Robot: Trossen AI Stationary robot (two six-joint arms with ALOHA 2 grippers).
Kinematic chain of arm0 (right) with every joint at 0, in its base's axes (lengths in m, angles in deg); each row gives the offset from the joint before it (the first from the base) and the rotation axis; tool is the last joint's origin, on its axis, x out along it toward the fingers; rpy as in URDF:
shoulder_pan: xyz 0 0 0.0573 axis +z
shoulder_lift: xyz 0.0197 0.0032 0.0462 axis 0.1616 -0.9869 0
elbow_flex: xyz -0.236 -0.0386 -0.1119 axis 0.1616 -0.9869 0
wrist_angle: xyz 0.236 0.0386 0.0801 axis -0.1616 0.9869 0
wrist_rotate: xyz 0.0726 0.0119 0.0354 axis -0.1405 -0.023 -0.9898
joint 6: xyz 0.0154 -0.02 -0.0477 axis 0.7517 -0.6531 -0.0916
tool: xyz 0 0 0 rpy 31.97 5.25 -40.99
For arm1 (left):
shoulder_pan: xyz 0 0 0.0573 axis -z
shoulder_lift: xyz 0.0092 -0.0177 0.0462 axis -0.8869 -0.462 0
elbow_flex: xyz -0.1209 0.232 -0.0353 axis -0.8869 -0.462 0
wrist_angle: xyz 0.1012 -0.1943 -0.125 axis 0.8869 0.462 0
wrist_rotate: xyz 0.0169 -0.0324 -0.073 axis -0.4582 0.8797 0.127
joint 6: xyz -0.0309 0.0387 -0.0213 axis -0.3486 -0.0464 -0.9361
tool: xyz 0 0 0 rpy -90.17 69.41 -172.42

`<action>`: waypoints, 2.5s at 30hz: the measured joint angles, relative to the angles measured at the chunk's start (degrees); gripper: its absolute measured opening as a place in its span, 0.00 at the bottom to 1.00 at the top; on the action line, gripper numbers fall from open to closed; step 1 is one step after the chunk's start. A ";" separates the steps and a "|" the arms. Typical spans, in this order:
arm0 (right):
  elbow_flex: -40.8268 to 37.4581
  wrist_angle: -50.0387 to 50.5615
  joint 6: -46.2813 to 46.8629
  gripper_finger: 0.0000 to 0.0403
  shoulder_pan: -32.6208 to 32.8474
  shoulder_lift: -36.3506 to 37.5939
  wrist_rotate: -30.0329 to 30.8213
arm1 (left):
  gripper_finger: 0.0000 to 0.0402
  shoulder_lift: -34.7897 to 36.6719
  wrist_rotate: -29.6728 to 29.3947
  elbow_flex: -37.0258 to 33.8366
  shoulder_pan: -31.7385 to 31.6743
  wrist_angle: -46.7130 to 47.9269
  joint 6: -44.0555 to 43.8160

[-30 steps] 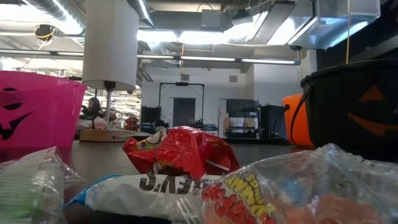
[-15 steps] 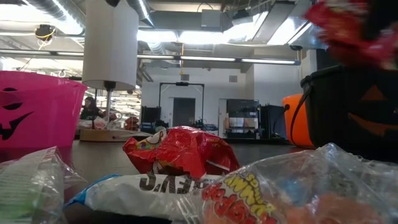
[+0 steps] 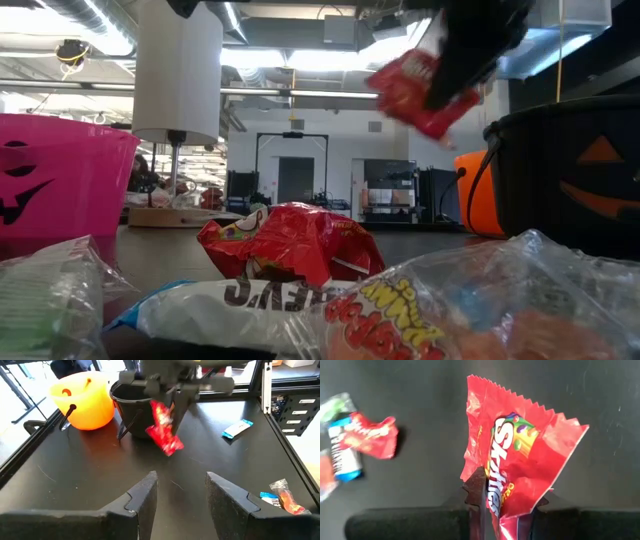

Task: Sort candy
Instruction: Put the red candy into the orange bucket

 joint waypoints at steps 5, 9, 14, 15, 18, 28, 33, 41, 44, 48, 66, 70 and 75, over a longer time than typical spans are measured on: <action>-2.66 -8.83 -4.28 0.14 -5.79 -2.36 -4.59 | 0.38 0.01 0.02 0.00 0.00 -0.14 -0.01; -2.87 -11.24 -6.31 0.14 -9.27 -5.91 -7.08 | 0.38 0.02 0.02 0.00 0.29 -0.61 -0.01; -2.89 -11.44 -7.50 0.14 -11.88 -10.70 -7.42 | 0.38 0.02 -0.02 0.00 0.87 -0.75 -0.01; -2.89 -11.81 -7.86 0.15 -12.29 -11.71 -7.67 | 0.38 0.02 -0.04 0.00 0.94 -0.77 -0.01; -2.94 -12.46 -10.07 0.20 -12.83 -14.24 -9.31 | 0.38 0.02 -0.05 0.00 0.92 -0.79 -0.01; -2.91 -13.81 -10.74 0.42 -12.86 -15.83 -9.95 | 0.38 0.02 -0.52 0.00 0.90 -0.90 0.02; -1.53 -12.39 -10.37 0.42 -12.80 -14.92 -9.93 | 0.38 0.02 -0.55 0.00 0.85 -0.92 0.02; 0.12 -12.11 -9.95 0.39 -12.77 -14.69 -11.03 | 0.38 0.02 -0.66 0.00 0.85 -0.88 0.02; 0.10 -12.13 -9.00 0.39 -12.77 -14.68 -11.97 | 0.38 0.01 -0.64 0.00 0.85 -0.88 0.02; 0.10 -12.55 -8.67 0.39 -12.07 -14.70 -12.65 | 0.38 -0.11 -0.61 0.00 0.85 -0.88 -0.01; 0.23 -15.52 -9.80 0.35 -8.62 -21.69 -9.15 | 0.38 -0.15 -0.96 0.00 0.74 -0.60 -0.22; 0.21 -15.52 -9.91 0.22 -8.62 -21.74 -8.99 | 0.38 -0.15 -1.22 0.00 0.74 -0.64 -0.22; 0.15 -15.61 -10.39 0.04 -8.64 -21.33 -8.94 | 0.38 -0.15 -1.70 0.00 0.74 -0.61 -0.06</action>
